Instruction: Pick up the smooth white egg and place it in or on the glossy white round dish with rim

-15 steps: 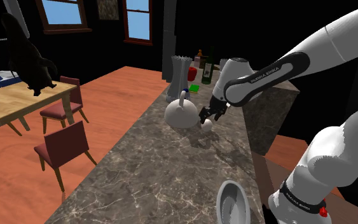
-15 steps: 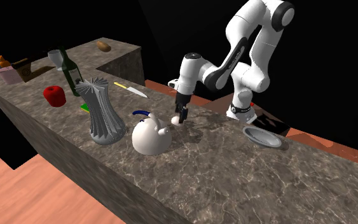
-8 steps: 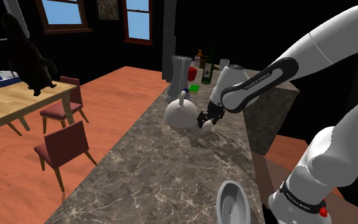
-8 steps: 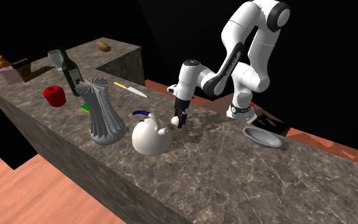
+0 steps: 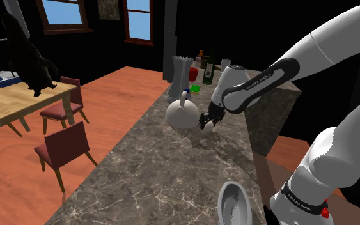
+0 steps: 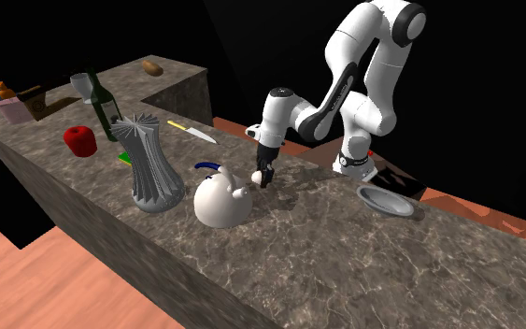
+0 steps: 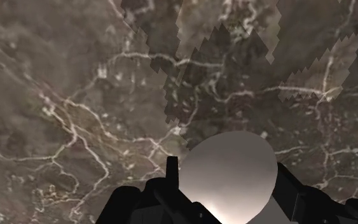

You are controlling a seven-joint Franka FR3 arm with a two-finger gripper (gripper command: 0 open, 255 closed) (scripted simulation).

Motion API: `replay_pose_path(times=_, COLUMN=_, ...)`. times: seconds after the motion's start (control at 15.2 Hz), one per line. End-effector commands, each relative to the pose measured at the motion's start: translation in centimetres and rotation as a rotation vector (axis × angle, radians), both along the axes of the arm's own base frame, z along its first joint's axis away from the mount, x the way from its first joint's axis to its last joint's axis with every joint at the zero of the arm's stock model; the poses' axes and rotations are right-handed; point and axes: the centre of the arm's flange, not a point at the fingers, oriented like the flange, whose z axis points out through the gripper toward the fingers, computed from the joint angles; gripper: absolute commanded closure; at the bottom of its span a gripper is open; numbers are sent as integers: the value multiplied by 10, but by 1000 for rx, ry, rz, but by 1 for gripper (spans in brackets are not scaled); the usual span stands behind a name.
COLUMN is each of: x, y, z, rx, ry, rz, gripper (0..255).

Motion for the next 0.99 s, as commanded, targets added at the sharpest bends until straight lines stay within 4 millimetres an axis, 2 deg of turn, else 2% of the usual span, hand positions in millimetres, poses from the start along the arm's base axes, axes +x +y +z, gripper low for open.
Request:
replay_pose_path(times=0.0, x=0, y=0, z=0, rx=0, ry=1, rz=0, gripper=255)
replay_pose_path(times=0.4, x=0, y=0, z=0, rx=0, ry=1, rz=0, gripper=255)
replay_pose_path(times=0.92, x=0, y=0, z=42, rx=0, ry=1, rz=0, gripper=255)
